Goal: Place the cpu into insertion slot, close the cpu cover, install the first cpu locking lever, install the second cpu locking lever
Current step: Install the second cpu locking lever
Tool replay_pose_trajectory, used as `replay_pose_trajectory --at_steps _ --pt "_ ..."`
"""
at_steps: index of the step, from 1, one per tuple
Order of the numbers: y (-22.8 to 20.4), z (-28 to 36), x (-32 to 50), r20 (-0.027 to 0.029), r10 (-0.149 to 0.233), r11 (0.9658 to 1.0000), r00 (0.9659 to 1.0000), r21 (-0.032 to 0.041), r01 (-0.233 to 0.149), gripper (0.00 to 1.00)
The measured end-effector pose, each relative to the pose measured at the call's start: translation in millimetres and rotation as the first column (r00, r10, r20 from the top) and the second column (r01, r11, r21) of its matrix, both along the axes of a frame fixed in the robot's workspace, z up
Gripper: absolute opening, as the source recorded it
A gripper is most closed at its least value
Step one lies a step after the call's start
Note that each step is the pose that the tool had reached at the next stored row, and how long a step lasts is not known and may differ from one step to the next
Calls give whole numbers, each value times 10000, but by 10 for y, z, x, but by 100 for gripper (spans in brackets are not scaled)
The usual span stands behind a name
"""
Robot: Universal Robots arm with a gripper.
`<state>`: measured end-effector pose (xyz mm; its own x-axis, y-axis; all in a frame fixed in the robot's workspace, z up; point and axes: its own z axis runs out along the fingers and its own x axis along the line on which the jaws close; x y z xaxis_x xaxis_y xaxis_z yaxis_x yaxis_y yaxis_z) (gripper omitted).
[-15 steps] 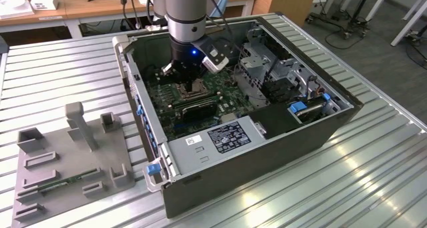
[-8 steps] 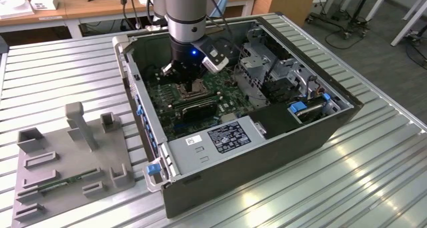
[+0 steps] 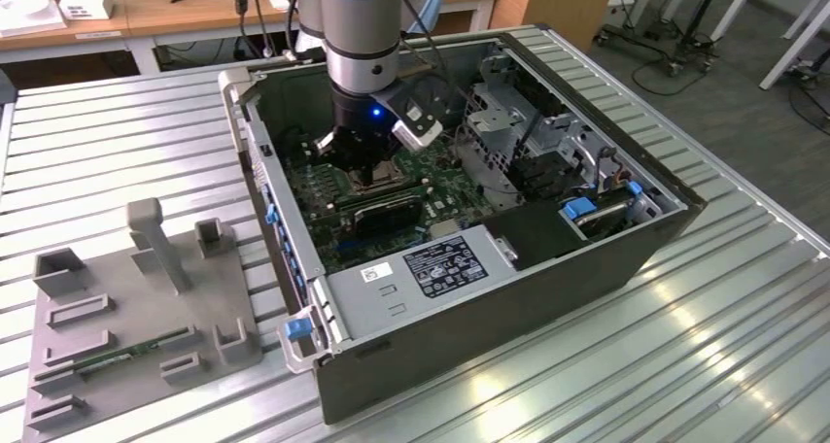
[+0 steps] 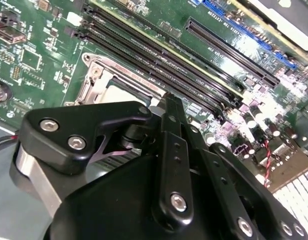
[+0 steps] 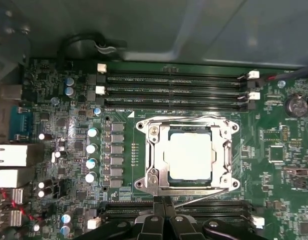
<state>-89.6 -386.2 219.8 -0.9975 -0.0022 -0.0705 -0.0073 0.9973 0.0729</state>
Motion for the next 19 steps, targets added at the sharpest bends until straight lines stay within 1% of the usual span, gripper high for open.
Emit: replay_pose_trajectory --at_steps 7,9,15,19 --pt "0 -119 -46 1 0 10000 10000 -10 0 11" --pt "-1 -130 -62 1 0 10000 10000 -13 0 11" --pt "1 -138 -66 4 0 10000 10000 -11 0 11" --pt "9 -158 -96 3 -1 10000 10000 -13 1 11"
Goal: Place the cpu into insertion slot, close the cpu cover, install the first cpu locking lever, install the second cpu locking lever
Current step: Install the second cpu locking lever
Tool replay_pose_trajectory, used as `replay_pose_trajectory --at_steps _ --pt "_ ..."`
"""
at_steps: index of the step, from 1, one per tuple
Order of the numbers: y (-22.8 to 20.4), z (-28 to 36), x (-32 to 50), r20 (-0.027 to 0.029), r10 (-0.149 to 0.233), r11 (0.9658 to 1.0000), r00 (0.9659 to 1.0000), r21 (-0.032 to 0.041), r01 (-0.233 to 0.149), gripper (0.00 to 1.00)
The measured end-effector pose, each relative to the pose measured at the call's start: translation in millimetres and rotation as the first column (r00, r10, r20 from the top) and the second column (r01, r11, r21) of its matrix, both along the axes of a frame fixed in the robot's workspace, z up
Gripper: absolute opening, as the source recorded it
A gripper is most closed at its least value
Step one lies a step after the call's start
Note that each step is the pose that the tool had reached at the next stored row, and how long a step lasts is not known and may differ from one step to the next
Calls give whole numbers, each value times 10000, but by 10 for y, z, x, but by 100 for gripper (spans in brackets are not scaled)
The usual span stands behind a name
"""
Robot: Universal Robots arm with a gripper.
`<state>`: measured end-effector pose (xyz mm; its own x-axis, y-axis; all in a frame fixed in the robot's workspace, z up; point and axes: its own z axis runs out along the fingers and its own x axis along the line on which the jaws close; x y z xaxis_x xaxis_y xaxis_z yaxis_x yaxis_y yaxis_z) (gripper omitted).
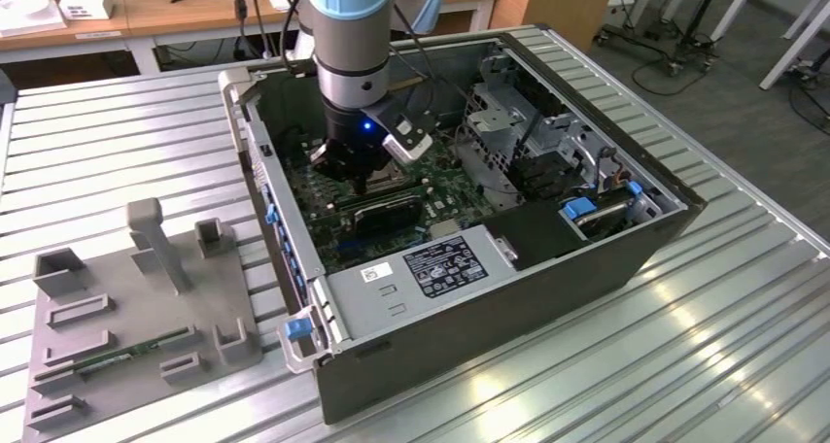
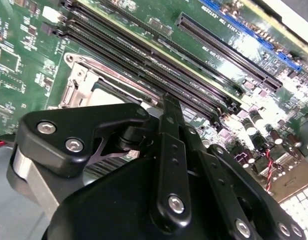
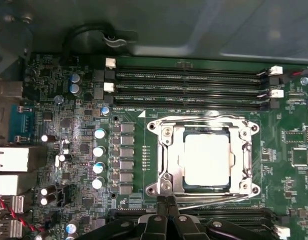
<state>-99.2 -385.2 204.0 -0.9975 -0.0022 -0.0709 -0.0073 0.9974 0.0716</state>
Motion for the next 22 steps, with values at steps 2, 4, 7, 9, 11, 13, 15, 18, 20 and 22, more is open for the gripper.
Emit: replay_pose_trajectory --at_steps 2,4,7,9,11,13,15,18,20,22 --pt "2 -10 -15 0 1 10000 10000 -1 -1 11" --pt "3 -18 -26 1 1 10000 10000 -1 -1 11" --pt "4 -21 -27 3 3 10000 10000 -1 -3 11" --pt "4 -22 -28 9 1 10000 10000 30 -1 11" --pt "4 -23 -28 33 -1 9999 10000 143 0 11" --pt "4 -22 -28 40 0 9998 10000 185 0 11" --pt "4 -23 -28 45 0 9998 10000 195 -1 11" --pt "4 -26 -37 77 0 9998 10000 219 -2 11" --pt "3 -30 -48 113 1 9997 9999 240 -3 11" --pt "4 -37 -56 170 -2 9996 9999 298 -3 11"
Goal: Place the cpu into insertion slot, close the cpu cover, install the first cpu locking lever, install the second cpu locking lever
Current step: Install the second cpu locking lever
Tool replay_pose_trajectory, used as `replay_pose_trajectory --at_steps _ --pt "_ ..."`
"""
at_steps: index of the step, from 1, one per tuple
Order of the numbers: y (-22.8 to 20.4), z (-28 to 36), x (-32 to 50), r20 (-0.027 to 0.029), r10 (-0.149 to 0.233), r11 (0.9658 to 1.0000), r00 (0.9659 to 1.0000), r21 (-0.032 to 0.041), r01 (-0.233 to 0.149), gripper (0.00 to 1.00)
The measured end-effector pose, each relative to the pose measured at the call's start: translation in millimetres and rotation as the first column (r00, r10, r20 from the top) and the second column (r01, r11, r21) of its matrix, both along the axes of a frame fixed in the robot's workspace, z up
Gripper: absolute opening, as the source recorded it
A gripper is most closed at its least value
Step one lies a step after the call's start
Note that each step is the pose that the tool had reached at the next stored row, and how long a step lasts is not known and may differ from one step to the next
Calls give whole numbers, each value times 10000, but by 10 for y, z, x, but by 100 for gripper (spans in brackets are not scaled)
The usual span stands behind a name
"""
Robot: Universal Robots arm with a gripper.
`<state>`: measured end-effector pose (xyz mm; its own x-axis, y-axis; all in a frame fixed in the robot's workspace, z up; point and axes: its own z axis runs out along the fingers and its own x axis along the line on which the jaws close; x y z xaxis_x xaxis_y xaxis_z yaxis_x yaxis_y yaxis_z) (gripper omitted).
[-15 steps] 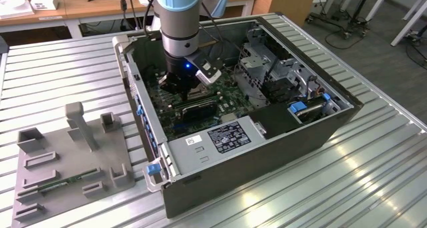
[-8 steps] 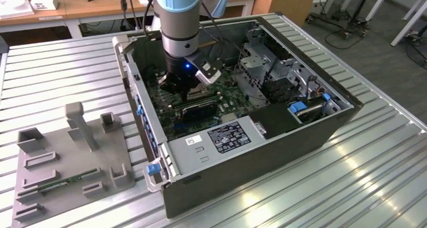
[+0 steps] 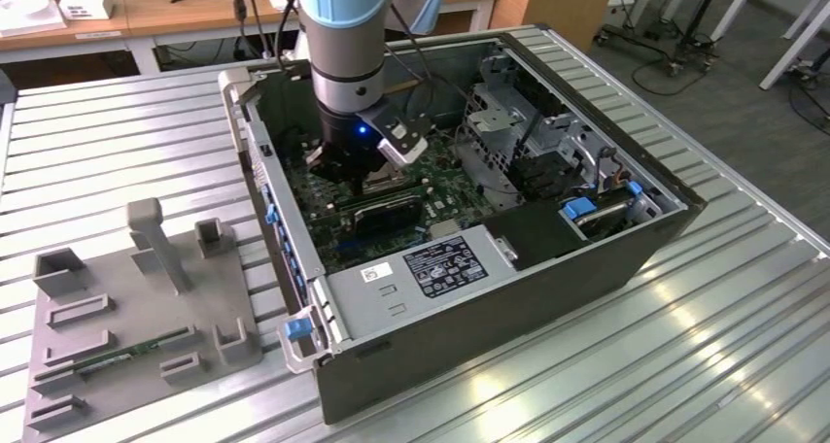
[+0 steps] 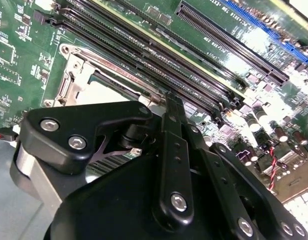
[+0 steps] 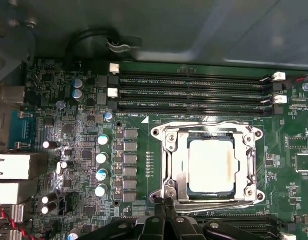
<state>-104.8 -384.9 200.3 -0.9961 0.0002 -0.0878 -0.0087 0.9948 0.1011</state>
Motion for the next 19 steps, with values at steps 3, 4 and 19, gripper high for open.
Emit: replay_pose_trajectory --at_steps 3,4,19 --pt "0 -7 -5 45 0 10000 10000 43 0 11" --pt "0 -10 -9 61 -1 10000 10000 58 1 11" --pt "0 -59 -78 121 -27 10000 9999 82 26 11"
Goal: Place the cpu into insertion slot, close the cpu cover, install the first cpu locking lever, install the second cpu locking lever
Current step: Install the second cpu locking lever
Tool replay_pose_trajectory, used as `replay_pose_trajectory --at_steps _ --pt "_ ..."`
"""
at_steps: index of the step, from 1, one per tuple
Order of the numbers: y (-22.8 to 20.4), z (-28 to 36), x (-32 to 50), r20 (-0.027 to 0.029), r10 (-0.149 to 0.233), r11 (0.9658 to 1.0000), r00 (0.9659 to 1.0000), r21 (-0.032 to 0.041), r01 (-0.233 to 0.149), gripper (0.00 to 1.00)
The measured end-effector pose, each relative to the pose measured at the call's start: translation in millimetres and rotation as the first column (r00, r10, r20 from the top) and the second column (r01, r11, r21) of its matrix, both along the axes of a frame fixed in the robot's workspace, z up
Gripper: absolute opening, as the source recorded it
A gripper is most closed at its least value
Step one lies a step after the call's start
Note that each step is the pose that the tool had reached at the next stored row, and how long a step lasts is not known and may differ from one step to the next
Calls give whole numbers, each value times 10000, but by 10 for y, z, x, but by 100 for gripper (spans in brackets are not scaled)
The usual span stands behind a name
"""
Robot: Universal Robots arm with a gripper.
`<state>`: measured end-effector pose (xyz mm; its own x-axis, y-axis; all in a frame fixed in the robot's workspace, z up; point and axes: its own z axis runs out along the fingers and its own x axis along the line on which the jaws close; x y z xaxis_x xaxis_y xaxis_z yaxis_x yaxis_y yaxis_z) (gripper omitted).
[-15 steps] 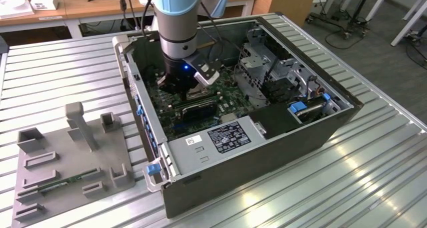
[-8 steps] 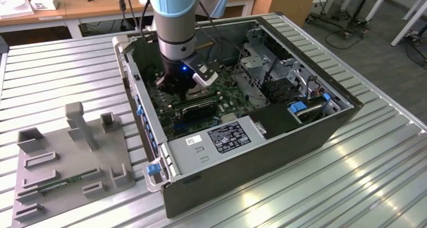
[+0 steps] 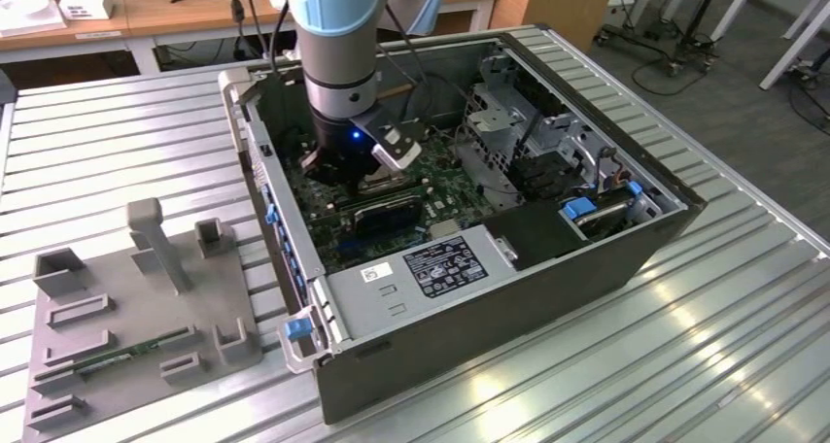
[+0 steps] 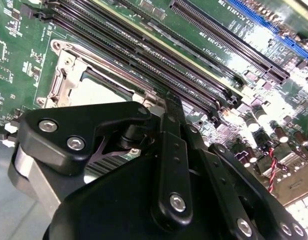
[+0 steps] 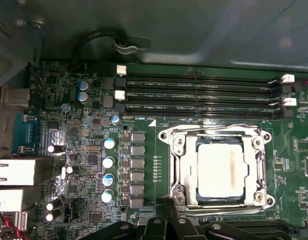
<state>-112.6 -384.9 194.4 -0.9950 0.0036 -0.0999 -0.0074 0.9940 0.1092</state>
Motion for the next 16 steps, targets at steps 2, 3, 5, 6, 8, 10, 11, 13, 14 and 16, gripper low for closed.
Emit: replay_pose_trajectory --at_steps 2,3,5,6,8,10,11,13,14,16 --pt "0 -8 -5 -2 -4 10000 10000 -1 4 11" --pt "0 -11 -6 -2 -4 10000 10000 -2 4 11" --pt "0 -14 -7 -1 -5 10000 10000 0 5 11" --pt "0 -14 -7 0 -5 10000 10000 1 5 11" --pt "0 -15 -7 1 -5 10000 10000 1 5 11" --pt "0 -15 -7 1 -5 10000 10000 2 5 11" --pt "0 -15 -7 1 -5 10000 10000 1 5 11" --pt "0 -15 -7 1 -5 10000 10000 1 5 11" --pt "1 -16 -6 -6 -5 10000 10000 -13 5 11" --pt "1 -16 -6 -43 -6 10000 10000 -80 6 11"
